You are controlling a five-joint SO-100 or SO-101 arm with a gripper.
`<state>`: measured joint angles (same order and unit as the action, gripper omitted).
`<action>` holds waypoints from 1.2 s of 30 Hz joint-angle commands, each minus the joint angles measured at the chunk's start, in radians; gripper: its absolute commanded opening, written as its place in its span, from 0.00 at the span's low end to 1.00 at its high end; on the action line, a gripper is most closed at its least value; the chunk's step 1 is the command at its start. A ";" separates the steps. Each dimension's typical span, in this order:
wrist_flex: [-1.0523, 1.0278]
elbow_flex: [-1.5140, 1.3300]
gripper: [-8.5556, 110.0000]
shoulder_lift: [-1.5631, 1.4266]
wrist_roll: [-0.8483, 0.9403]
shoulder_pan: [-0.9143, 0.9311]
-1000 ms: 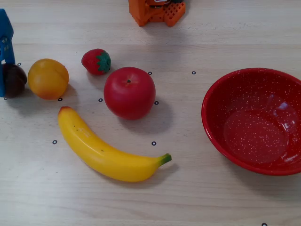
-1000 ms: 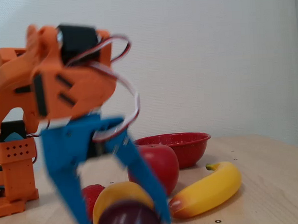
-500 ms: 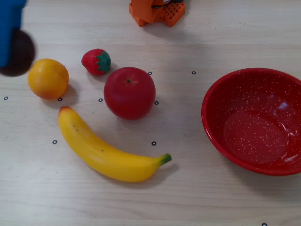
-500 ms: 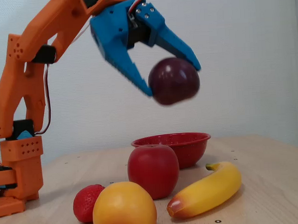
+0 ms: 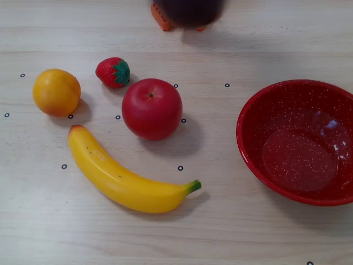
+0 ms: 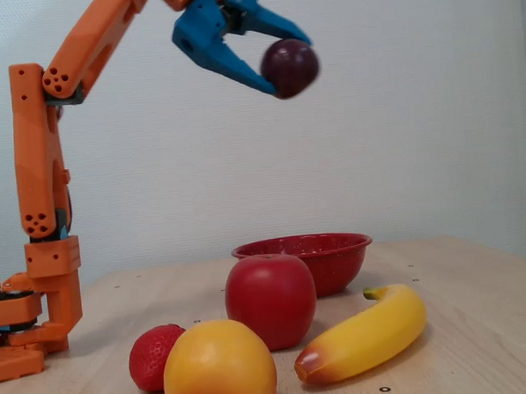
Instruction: Put the plum in the red bowl.
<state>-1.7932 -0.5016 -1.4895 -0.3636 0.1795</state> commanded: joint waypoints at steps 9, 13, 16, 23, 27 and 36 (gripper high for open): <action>-0.152 -0.100 0.07 -0.043 0.284 0.350; -0.152 -0.120 0.07 0.057 0.336 0.383; -0.152 -0.130 0.07 0.150 0.351 0.393; -0.067 -0.135 0.07 0.377 0.316 0.376; 0.002 -0.135 0.07 0.471 0.272 0.360; 0.041 -0.124 0.51 0.543 0.229 0.345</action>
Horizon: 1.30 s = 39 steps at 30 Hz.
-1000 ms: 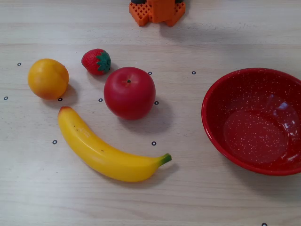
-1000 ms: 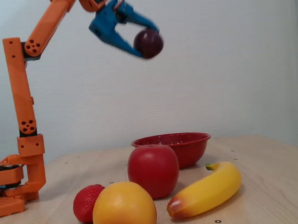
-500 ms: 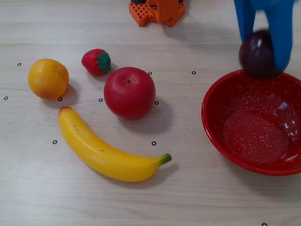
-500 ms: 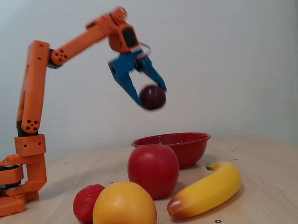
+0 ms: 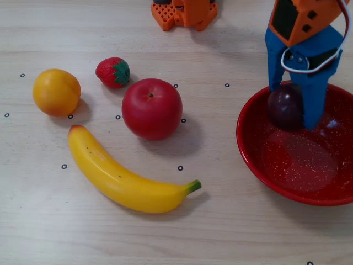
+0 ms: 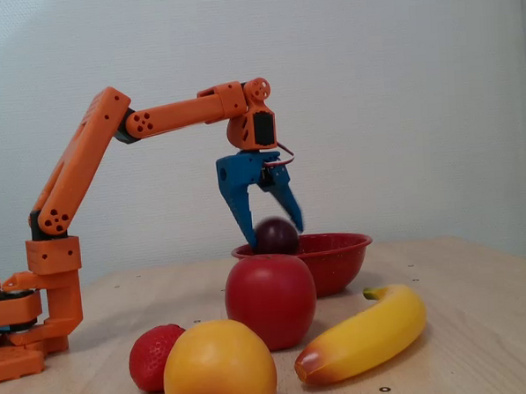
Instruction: Put the plum in the red bowl.
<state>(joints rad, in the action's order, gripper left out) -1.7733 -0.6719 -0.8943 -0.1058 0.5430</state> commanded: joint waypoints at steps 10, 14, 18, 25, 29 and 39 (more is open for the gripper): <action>0.051 0.084 0.45 -0.121 -0.038 -0.043; 0.077 0.084 0.27 -0.210 -0.040 -0.081; 0.094 0.080 0.14 -0.304 -0.038 -0.135; 0.173 -0.002 0.07 -0.503 -0.011 -0.268; 0.199 -0.123 0.07 -0.647 -0.011 -0.351; 0.210 -0.506 0.07 -1.017 -0.034 -0.554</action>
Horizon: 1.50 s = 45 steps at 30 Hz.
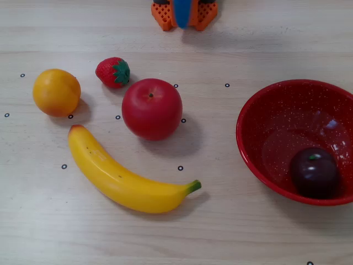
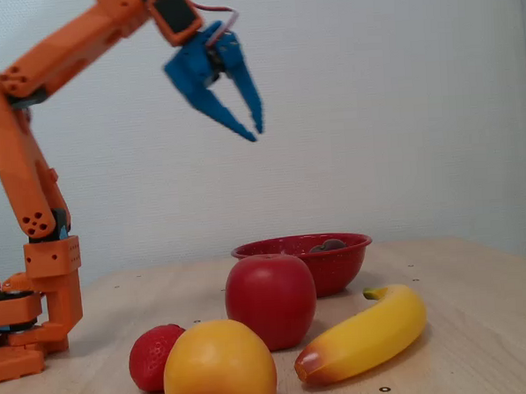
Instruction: Put the plum in the red bowl.
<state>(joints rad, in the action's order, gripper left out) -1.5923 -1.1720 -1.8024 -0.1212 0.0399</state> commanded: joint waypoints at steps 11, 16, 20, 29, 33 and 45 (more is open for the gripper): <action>0.144 -0.615 0.07 -0.574 -0.075 -0.146; 0.221 -0.899 0.07 -0.819 -0.080 -0.138; 0.222 -1.074 0.07 -0.997 -0.075 -0.115; 0.268 -1.399 0.07 -1.313 -0.048 -0.081; 0.368 -1.548 0.07 -1.394 -0.048 -0.092; 0.661 -1.871 0.07 -1.404 -0.048 -0.097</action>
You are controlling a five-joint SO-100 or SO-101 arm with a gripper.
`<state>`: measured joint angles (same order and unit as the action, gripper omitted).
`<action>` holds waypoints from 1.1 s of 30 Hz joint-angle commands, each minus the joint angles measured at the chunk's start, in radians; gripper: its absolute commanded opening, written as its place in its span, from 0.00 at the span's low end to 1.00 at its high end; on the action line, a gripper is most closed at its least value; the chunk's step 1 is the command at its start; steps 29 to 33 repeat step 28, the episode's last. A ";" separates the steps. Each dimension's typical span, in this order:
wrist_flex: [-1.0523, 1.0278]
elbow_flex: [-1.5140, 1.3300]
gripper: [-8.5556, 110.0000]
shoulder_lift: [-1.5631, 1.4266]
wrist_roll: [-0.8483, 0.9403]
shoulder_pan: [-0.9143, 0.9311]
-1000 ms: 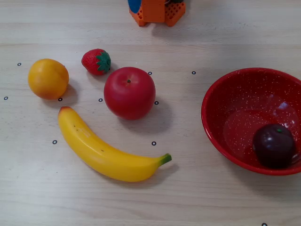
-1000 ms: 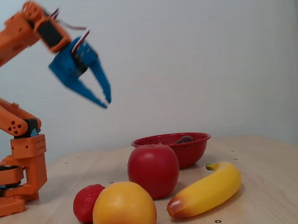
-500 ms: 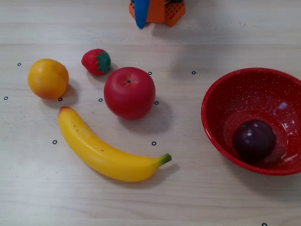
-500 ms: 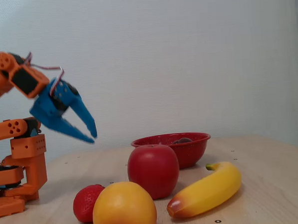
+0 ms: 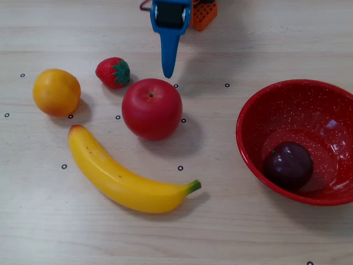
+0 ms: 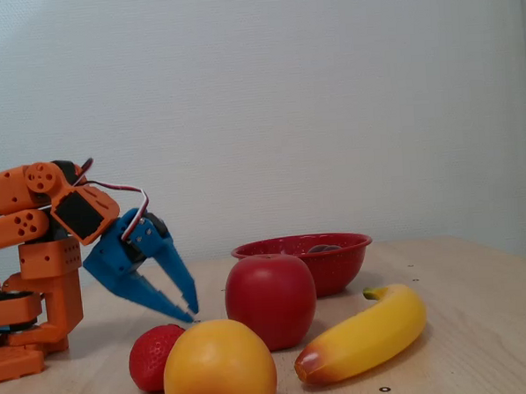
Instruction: Put the plum in the red bowl.
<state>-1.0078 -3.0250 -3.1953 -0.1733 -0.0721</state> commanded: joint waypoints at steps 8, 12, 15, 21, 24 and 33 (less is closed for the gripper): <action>0.075 -0.021 0.07 -0.012 0.031 0.026; 0.074 -0.021 0.07 -0.012 0.026 0.028; 0.074 -0.021 0.07 -0.012 0.028 0.028; 0.074 -0.021 0.07 -0.012 0.028 0.028; 0.074 -0.021 0.07 -0.012 0.028 0.028; 0.074 -0.021 0.07 -0.012 0.028 0.028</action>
